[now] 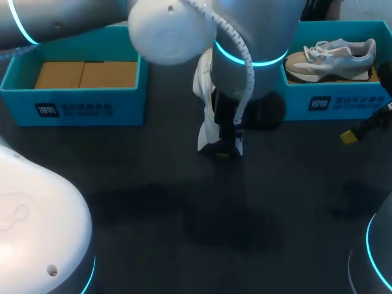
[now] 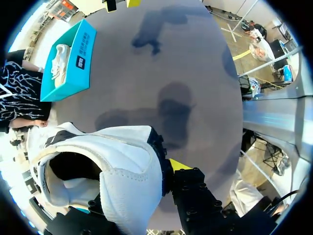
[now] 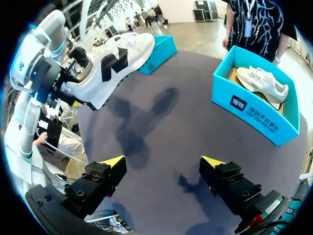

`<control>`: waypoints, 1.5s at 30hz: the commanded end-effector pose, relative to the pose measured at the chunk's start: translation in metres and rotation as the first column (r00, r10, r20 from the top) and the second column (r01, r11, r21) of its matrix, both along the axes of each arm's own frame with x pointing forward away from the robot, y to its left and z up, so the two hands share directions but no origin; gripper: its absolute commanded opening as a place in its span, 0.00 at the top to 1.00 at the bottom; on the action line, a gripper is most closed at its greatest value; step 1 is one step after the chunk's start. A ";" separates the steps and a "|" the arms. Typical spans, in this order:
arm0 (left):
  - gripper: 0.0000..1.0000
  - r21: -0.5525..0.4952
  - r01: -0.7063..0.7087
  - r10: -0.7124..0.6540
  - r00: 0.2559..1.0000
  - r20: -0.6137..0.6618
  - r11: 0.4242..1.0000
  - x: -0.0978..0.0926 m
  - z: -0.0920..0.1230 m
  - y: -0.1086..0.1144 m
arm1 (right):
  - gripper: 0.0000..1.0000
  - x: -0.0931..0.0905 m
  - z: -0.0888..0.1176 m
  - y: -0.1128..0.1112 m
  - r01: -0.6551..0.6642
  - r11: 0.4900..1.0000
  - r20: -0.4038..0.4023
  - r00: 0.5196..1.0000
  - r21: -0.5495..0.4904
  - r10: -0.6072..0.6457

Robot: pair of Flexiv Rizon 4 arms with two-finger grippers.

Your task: Take the shoe out of the shoebox, open the shoe tongue, remove and reinsert the insole, then place the shoe into the shoebox

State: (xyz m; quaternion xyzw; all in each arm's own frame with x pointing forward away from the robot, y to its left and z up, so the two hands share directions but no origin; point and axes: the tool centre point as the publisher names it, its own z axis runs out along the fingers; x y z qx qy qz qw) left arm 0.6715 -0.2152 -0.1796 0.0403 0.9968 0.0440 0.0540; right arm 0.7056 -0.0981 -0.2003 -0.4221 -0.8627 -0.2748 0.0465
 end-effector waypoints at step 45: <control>1.00 -0.118 -0.068 0.064 0.997 -0.041 0.991 0.053 0.024 0.121 | 0.00 -0.001 -0.001 0.000 0.001 1.000 0.001 1.000 -0.001 -0.001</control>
